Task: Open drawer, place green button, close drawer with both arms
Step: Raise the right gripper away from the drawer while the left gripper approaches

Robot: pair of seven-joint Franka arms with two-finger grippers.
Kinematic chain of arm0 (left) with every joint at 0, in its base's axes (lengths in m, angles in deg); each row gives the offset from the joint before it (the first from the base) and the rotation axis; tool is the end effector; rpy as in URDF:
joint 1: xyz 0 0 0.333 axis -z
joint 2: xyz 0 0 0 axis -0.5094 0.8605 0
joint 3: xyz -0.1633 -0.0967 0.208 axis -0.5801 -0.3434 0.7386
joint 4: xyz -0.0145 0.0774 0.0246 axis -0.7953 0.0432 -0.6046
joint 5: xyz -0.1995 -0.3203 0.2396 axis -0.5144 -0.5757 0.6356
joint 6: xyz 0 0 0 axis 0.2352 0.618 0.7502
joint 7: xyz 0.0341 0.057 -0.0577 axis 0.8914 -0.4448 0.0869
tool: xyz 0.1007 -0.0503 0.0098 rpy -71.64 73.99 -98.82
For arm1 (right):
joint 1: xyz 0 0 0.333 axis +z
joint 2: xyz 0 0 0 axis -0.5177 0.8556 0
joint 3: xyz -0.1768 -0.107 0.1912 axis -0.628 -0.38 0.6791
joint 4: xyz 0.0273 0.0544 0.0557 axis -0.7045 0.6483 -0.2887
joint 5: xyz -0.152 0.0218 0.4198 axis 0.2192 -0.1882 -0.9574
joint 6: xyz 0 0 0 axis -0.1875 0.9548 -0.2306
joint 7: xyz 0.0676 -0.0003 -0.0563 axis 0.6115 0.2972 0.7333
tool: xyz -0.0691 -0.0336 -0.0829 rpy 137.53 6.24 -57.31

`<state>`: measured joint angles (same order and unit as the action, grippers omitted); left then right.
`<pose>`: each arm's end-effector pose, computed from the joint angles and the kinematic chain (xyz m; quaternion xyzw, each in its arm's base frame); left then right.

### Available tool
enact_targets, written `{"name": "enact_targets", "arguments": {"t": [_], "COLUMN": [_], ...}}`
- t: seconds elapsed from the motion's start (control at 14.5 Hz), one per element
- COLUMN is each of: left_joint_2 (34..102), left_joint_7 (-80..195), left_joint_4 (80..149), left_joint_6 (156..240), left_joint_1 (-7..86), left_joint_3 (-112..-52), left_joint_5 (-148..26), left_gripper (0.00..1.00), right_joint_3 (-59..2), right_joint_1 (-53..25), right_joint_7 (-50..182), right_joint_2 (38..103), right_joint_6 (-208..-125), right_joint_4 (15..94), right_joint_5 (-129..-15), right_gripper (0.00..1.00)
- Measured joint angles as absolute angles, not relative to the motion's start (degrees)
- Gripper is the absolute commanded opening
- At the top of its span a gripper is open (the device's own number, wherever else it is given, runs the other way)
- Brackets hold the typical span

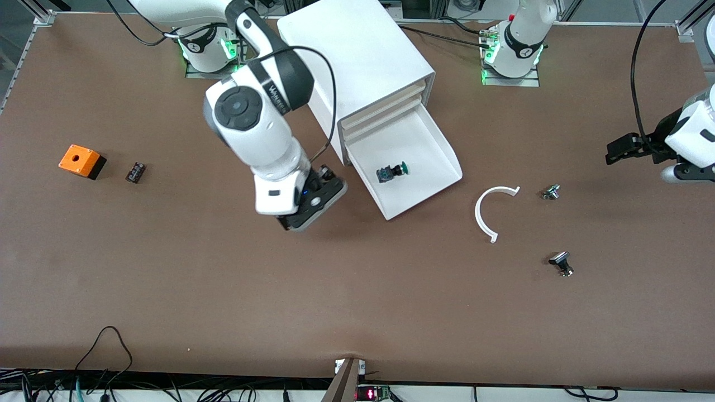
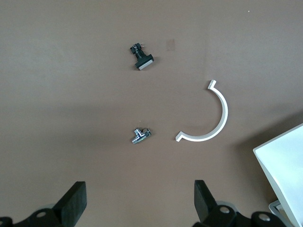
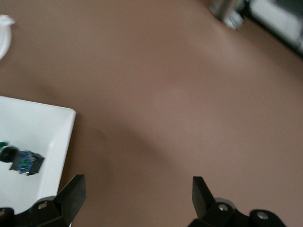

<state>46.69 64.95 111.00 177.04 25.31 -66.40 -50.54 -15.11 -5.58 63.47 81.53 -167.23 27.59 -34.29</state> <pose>0.6280 0.0327 0.4911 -0.9990 -0.0138 0.0414 0.0106 0.6599 0.4108 0.3829 -0.9505 -0.2967 -0.0755 0.0536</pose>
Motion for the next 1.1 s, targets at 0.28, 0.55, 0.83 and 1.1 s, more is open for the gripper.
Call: {"name": "enact_targets", "arguments": {"t": [0.28, 0.55, 0.83, 1.1], "left_joint_2": [51.51, 53.56, 57.28, 59.55], "left_joint_7": [64.95, 64.95, 64.58, 54.90], "left_joint_4": [107.05, 106.21, 105.15, 105.38], "left_joint_6": [176.99, 176.04, 176.11, 179.08], "left_joint_1": [25.60, 25.99, 26.15, 29.05], "left_joint_3": [-66.86, -66.96, -67.04, -68.08], "left_joint_5": [-50.54, -50.54, -50.58, -52.41], "left_gripper": [1.00, 0.99, 0.99, 0.99], "right_joint_3": [-20.23, -21.15, -21.62, -21.61], "right_joint_1": [-6.81, -9.67, -20.12, -26.37], "right_joint_7": [42.75, 31.52, 33.48, 40.06], "right_joint_2": [81.43, 79.73, 74.08, 66.88], "right_joint_6": [-156.97, -150.31, -148.70, -148.13], "right_joint_4": [28.73, 29.14, 31.51, 35.83], "right_joint_5": [-35.00, -34.89, -33.43, -33.16], "right_gripper": [1.00, 1.00, 1.00, 1.00]}}
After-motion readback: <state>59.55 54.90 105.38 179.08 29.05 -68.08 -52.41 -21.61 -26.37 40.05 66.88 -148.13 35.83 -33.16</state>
